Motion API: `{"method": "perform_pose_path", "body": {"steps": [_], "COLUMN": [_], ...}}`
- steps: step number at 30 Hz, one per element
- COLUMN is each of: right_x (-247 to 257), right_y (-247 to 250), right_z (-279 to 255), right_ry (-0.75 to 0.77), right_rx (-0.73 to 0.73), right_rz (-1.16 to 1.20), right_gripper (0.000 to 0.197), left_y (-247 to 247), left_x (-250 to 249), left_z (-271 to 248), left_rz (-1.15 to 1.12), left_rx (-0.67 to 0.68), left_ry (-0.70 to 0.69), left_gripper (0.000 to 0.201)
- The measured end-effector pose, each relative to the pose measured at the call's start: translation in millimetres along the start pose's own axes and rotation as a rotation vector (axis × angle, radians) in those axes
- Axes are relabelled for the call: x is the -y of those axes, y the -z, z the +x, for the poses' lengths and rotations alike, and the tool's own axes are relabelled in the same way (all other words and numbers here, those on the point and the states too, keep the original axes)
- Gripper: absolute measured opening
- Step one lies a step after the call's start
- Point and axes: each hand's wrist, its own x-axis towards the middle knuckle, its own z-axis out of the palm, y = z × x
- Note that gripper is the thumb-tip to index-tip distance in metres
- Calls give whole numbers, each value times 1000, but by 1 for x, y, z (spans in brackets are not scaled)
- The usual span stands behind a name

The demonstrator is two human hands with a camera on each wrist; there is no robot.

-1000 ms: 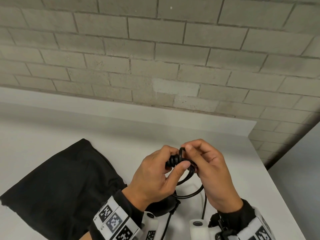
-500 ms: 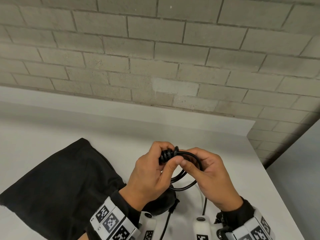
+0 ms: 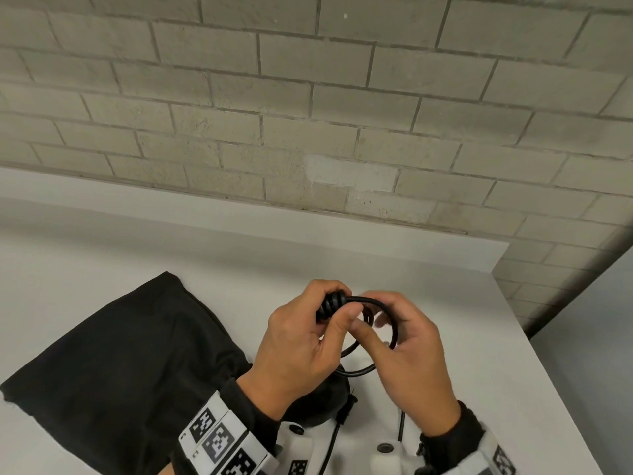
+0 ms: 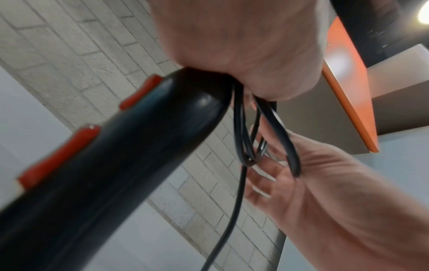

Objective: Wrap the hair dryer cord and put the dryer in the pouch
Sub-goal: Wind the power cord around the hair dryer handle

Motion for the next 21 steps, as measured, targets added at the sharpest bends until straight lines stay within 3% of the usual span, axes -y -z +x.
{"method": "perform_pose_path", "body": {"steps": [2,3,5,6,9,12,16,21], "right_x": [-2,-2,-2,-3,-5,-3,11,38], "right_y": [-8,-12,-22,-27,-37,-40,-31,4], "right_z": [-10,-15,-23,-26,-29,-28,-24,-15], "right_ry": [162,263,380,365,201,62,-174,-404], "right_rx": [-273,-345,-361,-351,-289,-171,-15,253], "right_rz": [-219,-310,-430,-461,-524,-575,-286,274], "right_gripper": [29,25,15,18,33,32,2,23], "left_y": [0,0,1,1,0,-2,3,7], "left_x": [0,1,2,2,1,1,7,12], "left_z": [0,1,1,1,0,0,4,7], "left_rz": [-31,-38,-27,-18,16,63,100,146], "left_rx": [-49,-68,-91,-93,-79,-68,-89,-79], "left_ry": [27,32,35,34,8,-17,-44,-92], "left_gripper": [34,35,39,41,39,35,44,37]}}
